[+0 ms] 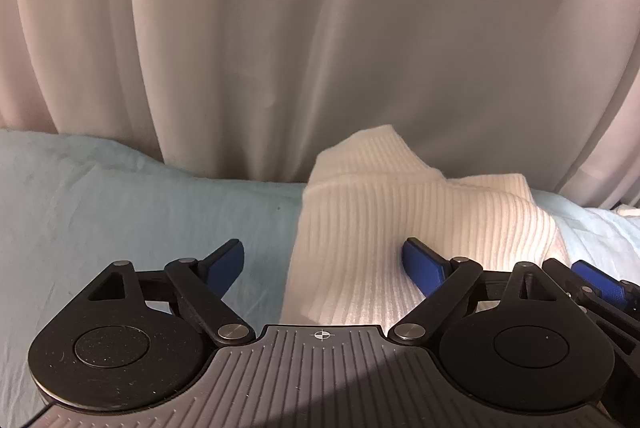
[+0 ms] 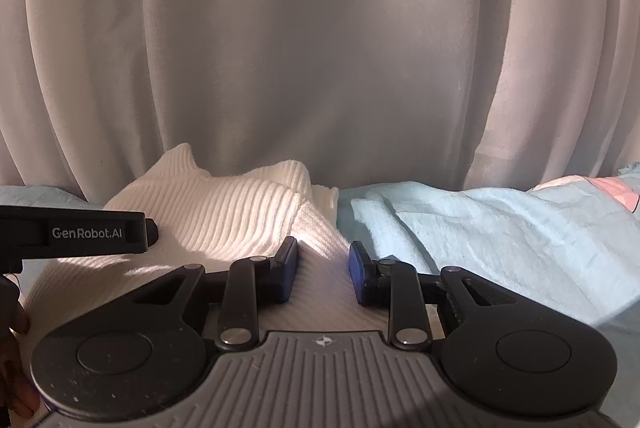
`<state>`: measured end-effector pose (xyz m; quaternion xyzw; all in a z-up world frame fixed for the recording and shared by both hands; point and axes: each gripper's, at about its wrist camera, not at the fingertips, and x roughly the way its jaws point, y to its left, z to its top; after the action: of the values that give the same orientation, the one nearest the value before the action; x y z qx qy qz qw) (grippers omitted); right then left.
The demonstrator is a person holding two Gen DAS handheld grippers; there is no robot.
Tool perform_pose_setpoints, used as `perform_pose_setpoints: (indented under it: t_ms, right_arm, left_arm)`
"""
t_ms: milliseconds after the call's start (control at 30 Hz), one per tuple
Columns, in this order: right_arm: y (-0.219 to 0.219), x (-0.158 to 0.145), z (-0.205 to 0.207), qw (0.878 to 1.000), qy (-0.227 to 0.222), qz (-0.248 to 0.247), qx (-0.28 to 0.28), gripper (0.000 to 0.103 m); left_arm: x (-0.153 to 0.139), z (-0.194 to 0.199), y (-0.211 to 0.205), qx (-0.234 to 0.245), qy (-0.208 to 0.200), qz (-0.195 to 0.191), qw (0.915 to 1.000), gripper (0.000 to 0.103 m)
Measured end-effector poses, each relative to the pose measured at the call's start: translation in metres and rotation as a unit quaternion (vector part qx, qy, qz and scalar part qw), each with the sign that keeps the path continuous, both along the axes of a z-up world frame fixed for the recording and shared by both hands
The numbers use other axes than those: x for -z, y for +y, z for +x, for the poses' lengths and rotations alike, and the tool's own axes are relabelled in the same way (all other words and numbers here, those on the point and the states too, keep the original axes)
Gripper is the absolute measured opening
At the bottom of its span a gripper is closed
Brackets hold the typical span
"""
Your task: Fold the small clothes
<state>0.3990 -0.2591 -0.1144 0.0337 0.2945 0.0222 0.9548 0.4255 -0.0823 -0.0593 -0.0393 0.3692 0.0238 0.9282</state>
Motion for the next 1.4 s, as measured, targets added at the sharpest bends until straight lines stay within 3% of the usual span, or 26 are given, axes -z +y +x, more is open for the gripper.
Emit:
perform_pose_setpoints:
  t_ms: [133,267,400,533,633,733,833,867,933,1100,1200,1267,1400]
  right_arm:
    - [-0.005,-0.016,0.008,0.999,0.031,0.017,-0.003,0.026]
    - [0.004,-0.034,0.016,1.0,0.011,0.017,-0.007,0.026]
    - [0.014,-0.009,0.037,0.999,0.038,-0.013,-0.015,0.029]
    - [-0.002,-0.007,0.039,0.998,0.045,0.034,-0.006,0.037]
    - [-0.031,-0.018,0.025,0.992,0.068,0.102,-0.003,0.044]
    - [-0.091,-0.025,-0.014,0.971,0.081,0.226,-0.01,0.059]
    - [-0.136,-0.015,-0.035,0.932,0.124,0.341,-0.019,0.059]
    - [-0.142,-0.01,-0.038,0.919,0.137,0.37,-0.024,0.059]
    - [-0.145,0.001,-0.04,0.907,0.16,0.389,-0.027,0.059]
    - [-0.137,0.024,-0.035,0.875,0.199,0.44,-0.027,0.058]
    - [-0.132,0.031,-0.029,0.866,0.198,0.457,-0.037,0.058]
    - [-0.131,0.035,-0.023,0.859,0.202,0.47,-0.036,0.053]
    - [-0.125,0.041,-0.01,0.85,0.209,0.482,-0.04,0.049]
  left_arm:
    - [-0.001,0.003,0.013,0.011,0.011,-0.023,0.9996,0.091]
    - [-0.012,0.011,0.014,0.002,-0.005,-0.019,0.9998,0.09]
    - [-0.002,0.024,0.005,0.003,0.002,-0.003,1.0,0.09]
    - [0.001,0.026,0.007,0.001,0.007,-0.01,0.9999,0.092]
    - [-0.006,0.022,0.025,0.034,0.024,-0.046,0.9981,0.091]
    - [-0.018,0.009,0.058,0.097,0.04,-0.133,0.9856,0.091]
    - [-0.021,0.002,0.088,0.133,0.072,-0.226,0.9624,0.091]
    - [-0.018,0.001,0.096,0.138,0.082,-0.253,0.954,0.091]
    - [-0.009,0.002,0.102,0.128,0.107,-0.289,0.9428,0.09]
    - [0.006,0.0,0.099,0.12,0.136,-0.311,0.933,0.087]
    - [0.013,0.004,0.102,0.116,0.147,-0.34,0.9217,0.079]
    - [0.019,0.006,0.105,0.107,0.16,-0.367,0.9099,0.072]
    - [0.018,0.007,0.099,0.123,0.153,-0.359,0.9124,0.072]
